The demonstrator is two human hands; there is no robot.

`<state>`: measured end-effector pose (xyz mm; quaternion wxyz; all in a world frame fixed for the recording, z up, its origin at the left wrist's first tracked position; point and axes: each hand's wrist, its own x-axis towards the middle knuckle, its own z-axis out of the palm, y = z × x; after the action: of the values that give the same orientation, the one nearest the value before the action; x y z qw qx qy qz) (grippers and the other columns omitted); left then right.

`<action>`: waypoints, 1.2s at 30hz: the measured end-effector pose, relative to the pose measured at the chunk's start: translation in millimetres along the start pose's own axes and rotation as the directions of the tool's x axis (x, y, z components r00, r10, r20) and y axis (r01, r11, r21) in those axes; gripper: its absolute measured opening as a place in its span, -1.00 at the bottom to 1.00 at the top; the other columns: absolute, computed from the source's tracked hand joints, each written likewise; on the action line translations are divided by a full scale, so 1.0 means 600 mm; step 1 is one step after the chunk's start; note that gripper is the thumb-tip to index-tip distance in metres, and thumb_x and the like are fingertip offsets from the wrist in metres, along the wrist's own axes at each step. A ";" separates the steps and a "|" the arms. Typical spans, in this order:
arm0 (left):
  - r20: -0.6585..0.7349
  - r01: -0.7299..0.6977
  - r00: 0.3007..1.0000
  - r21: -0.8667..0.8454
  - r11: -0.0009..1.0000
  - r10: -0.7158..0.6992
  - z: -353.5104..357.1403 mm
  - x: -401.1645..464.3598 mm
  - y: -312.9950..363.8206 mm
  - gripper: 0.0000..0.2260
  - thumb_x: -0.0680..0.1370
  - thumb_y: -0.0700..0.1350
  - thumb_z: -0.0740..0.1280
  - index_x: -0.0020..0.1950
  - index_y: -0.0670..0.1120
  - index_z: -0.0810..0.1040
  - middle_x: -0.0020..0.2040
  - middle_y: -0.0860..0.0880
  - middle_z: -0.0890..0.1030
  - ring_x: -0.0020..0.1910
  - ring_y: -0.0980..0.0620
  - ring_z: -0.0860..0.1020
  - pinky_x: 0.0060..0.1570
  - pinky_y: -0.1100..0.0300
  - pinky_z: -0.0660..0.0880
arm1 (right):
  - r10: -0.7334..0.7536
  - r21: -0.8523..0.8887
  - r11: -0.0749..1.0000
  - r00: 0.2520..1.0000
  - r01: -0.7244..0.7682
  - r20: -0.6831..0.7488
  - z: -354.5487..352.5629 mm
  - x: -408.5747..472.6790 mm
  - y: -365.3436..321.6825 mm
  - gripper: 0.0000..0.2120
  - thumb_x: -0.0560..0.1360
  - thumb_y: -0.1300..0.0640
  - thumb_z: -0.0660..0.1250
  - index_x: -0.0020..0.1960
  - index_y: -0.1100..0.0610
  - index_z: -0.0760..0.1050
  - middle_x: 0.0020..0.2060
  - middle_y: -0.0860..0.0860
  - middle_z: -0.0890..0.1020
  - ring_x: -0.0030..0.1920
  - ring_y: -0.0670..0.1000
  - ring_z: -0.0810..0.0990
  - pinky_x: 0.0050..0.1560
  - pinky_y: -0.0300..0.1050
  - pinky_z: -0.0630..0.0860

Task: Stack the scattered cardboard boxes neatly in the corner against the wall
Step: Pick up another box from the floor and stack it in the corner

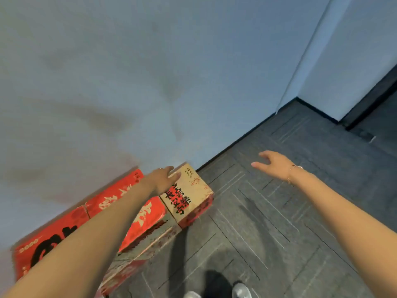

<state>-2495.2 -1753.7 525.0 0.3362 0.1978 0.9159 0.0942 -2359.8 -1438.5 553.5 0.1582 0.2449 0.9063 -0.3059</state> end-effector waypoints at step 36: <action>0.495 -0.913 0.408 0.203 0.354 0.767 0.587 -0.381 1.476 -0.42 0.58 0.24 0.14 0.51 -0.04 0.24 0.50 -0.03 0.27 0.44 -0.02 0.30 0.38 0.12 0.25 | 0.908 0.605 0.419 0.331 -0.678 -0.257 -0.244 -1.129 1.002 0.02 0.23 -0.55 0.04 0.41 0.17 0.28 0.34 0.11 0.42 0.32 0.08 0.43 0.33 -0.08 0.35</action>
<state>-1841.3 -1036.7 661.6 0.3232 0.7281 0.6044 0.0101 -1492.6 -1164.2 674.0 -0.0321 0.7676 0.5791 -0.2728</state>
